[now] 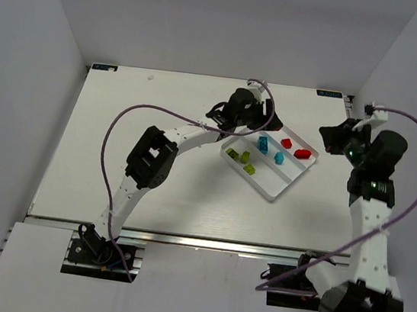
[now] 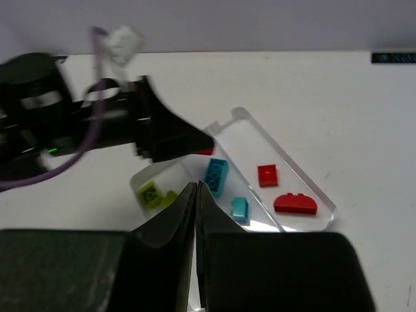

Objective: Sort the legos into containers by color

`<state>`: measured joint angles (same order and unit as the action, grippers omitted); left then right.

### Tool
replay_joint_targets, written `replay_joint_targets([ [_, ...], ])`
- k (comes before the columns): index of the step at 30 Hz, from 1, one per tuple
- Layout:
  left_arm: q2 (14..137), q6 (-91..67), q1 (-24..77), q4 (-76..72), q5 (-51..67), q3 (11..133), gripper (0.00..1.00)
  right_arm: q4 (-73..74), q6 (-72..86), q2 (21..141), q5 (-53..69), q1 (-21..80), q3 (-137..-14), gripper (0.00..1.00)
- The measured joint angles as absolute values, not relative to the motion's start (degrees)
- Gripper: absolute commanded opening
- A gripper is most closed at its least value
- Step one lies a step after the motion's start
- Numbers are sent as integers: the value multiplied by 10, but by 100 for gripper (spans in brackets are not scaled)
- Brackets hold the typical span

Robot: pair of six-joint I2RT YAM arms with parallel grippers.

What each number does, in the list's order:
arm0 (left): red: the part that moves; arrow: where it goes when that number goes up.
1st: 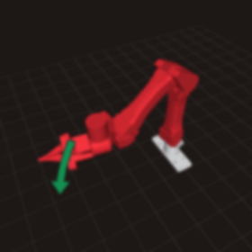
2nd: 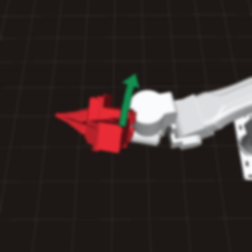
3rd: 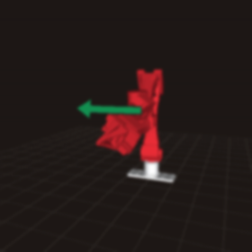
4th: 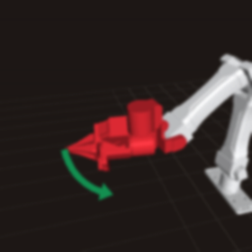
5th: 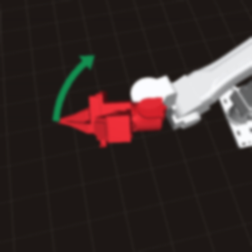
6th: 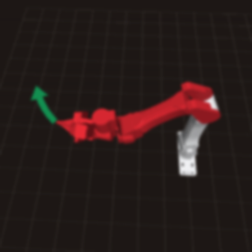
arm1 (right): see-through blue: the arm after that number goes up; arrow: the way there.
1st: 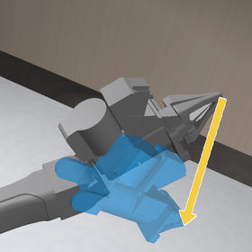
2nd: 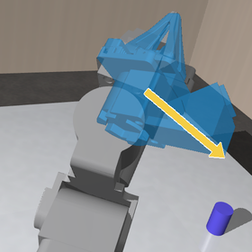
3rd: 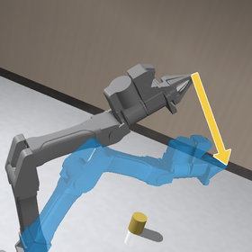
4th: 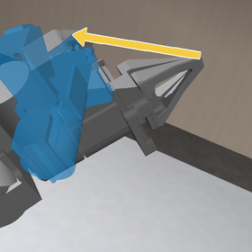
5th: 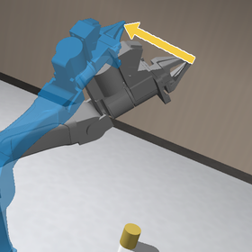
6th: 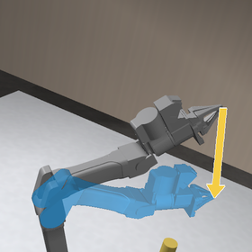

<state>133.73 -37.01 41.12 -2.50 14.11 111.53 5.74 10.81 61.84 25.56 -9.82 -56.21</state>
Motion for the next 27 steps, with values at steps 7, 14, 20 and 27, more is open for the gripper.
replay_joint_targets([
  [7,1457,-367,418,-48,109,1207,19,32,89,503,426,-129,-493,9],
  [14,1499,-366,427,-52,61,1262,34,41,79,528,490,-147,-478,20],
  [20,1499,-366,429,-55,37,1277,72,42,76,529,526,-157,-478,28],
  [27,1513,-369,429,-47,32,1296,87,41,76,530,551,-173,-477,29],
])
